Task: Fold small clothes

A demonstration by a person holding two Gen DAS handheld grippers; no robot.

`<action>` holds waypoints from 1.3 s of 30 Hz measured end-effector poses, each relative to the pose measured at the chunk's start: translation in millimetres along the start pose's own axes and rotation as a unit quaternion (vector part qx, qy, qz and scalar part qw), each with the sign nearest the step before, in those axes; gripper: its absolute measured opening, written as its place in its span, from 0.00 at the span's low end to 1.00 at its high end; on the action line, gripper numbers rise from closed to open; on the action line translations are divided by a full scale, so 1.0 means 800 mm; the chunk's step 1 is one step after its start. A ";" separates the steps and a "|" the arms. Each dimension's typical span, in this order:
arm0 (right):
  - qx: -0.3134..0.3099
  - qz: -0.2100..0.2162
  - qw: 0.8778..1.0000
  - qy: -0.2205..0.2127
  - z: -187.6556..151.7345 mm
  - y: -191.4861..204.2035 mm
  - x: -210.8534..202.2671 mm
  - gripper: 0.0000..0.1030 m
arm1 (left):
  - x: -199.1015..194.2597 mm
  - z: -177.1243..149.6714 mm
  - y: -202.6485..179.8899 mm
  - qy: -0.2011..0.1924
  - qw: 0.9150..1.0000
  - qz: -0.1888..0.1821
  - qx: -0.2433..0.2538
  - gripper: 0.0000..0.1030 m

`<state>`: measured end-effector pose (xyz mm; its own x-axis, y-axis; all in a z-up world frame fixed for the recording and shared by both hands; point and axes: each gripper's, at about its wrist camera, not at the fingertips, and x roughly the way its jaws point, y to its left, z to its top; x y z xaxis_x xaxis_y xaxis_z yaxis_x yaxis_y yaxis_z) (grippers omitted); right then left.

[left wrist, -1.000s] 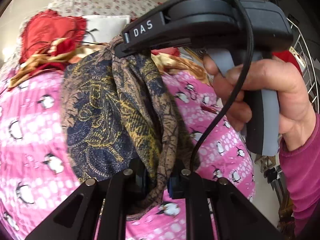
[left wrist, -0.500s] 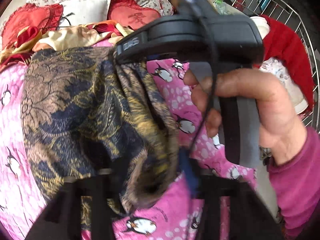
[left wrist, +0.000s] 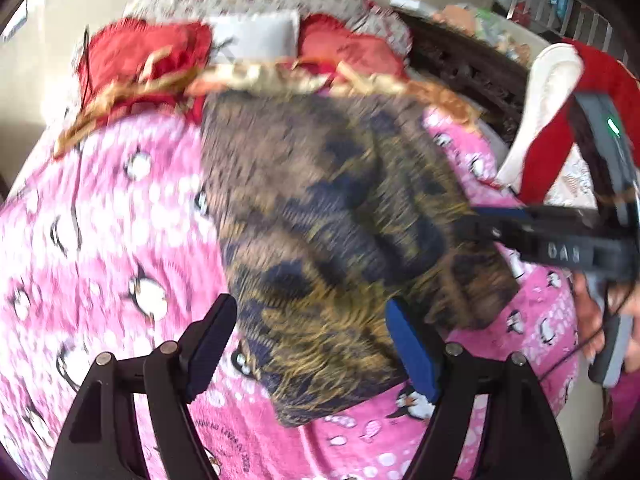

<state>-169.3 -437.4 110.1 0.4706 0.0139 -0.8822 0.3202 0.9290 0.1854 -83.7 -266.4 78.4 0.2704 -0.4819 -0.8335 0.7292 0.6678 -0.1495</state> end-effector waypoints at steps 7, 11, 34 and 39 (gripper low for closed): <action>0.059 -0.002 0.998 -0.010 -0.038 -0.047 0.009 0.00 | 0.046 -0.017 0.015 0.040 0.999 0.011 -0.016 0.78; 0.114 0.023 0.993 -0.038 -0.026 -0.069 -0.005 0.13 | 0.044 -0.022 0.014 0.033 0.999 0.012 -0.014 0.78; 0.077 -0.058 0.992 -0.080 0.050 -0.051 0.012 0.23 | 0.055 -0.014 0.009 0.028 0.999 0.028 -0.027 0.78; 0.044 -0.043 0.997 -0.055 -0.001 -0.021 -0.008 0.28 | 0.050 -0.015 0.008 0.023 0.999 0.032 -0.028 0.78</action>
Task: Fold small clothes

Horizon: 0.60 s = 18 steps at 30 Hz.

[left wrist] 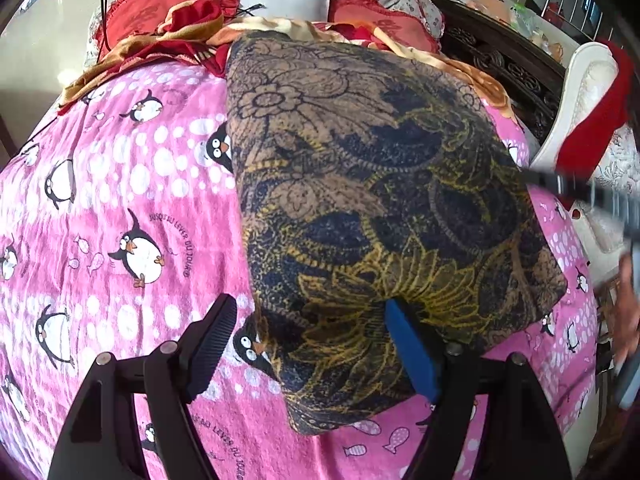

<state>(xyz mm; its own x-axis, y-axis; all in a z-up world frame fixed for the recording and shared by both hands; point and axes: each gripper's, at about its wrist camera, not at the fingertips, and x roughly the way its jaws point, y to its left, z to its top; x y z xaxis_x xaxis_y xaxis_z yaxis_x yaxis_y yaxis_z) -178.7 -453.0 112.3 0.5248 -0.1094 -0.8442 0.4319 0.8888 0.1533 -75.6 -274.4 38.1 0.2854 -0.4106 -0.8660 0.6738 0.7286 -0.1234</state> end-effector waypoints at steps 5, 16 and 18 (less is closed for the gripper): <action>-0.001 -0.024 0.999 0.035 -0.049 -0.004 0.019 0.28 | -0.006 -0.003 -0.002 -0.003 1.000 0.008 0.003 0.78; 0.076 0.008 0.997 0.024 -0.061 -0.042 0.019 0.31 | -0.010 -0.003 0.009 -0.003 1.000 0.021 0.000 0.78; 0.074 0.008 0.997 0.011 -0.058 -0.037 0.007 0.33 | -0.010 -0.002 0.012 -0.007 1.000 0.025 -0.006 0.78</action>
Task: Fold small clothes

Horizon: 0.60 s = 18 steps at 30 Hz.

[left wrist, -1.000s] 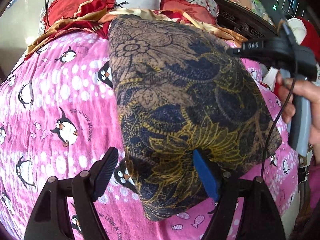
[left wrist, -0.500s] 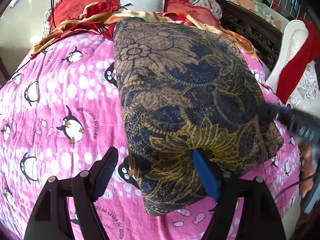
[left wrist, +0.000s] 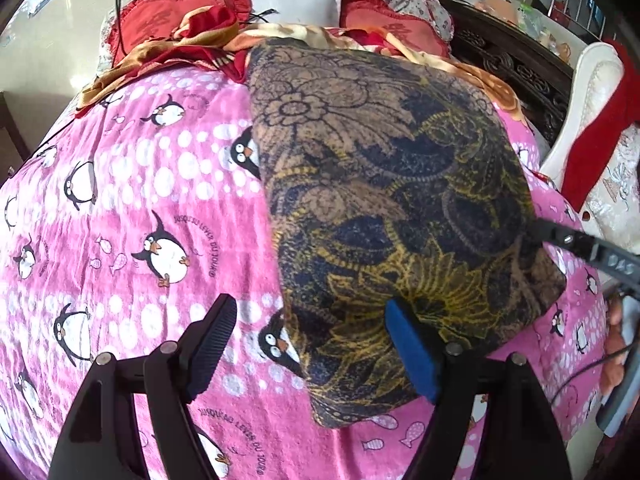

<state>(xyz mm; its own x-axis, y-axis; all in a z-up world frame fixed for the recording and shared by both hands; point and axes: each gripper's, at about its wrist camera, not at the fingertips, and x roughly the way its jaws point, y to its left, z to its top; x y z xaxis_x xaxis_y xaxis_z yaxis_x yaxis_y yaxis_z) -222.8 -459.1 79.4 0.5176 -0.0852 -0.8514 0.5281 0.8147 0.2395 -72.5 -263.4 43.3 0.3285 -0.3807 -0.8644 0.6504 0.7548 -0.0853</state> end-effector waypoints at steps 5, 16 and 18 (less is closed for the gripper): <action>-0.009 0.004 0.999 -0.050 0.020 0.017 -0.022 0.33 | 0.001 0.003 0.001 -0.003 1.000 0.004 -0.005 0.78; -0.016 -0.017 0.999 -0.035 0.049 0.030 0.035 0.10 | 0.006 0.006 -0.002 -0.003 1.000 0.006 0.000 0.78; -0.010 -0.017 0.999 -0.043 0.050 0.025 0.035 0.04 | 0.007 0.006 -0.001 -0.003 1.000 0.006 0.000 0.78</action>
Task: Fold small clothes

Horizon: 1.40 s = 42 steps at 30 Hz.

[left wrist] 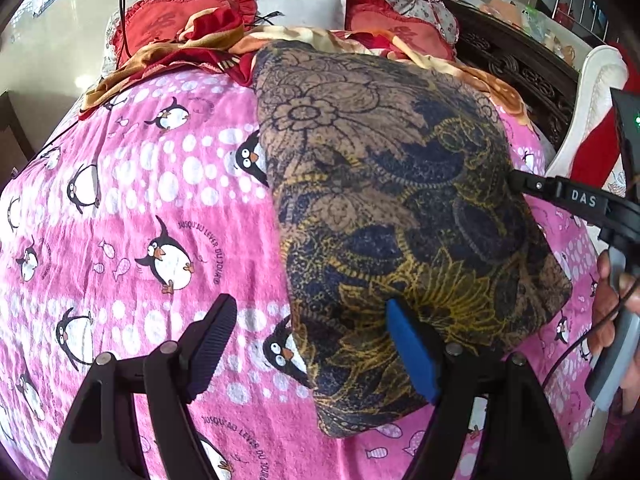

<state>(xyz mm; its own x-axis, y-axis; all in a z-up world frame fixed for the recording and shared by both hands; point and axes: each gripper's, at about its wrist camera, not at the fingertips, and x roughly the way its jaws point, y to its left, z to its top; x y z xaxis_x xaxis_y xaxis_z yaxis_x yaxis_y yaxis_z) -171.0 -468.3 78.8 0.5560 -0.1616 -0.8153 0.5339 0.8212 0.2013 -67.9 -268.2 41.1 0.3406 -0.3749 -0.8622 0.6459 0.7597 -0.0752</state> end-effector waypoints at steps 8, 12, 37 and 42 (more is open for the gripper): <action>0.050 -0.001 0.999 0.018 -0.015 -0.037 0.005 0.00 | 0.001 -0.002 0.007 -0.001 1.000 -0.002 -0.006 0.78; 0.044 0.008 0.999 0.001 -0.015 -0.029 -0.022 0.23 | 0.001 -0.003 0.007 -0.002 1.000 -0.001 -0.010 0.78; 0.006 0.038 0.999 0.017 -0.002 -0.006 0.000 0.57 | 0.005 0.030 0.030 -0.013 0.998 -0.053 -0.038 0.88; 0.001 0.040 0.999 0.011 0.003 -0.006 -0.001 0.58 | 0.014 0.041 0.032 -0.008 0.998 -0.052 -0.042 0.88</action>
<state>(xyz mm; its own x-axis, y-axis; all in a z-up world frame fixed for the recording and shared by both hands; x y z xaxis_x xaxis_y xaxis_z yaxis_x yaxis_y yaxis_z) -172.5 -473.6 79.9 0.5825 -0.0840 -0.8085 0.4896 0.8302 0.2665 -25.0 -270.7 45.7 0.2860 -0.4609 -0.8401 0.6190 0.7581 -0.2052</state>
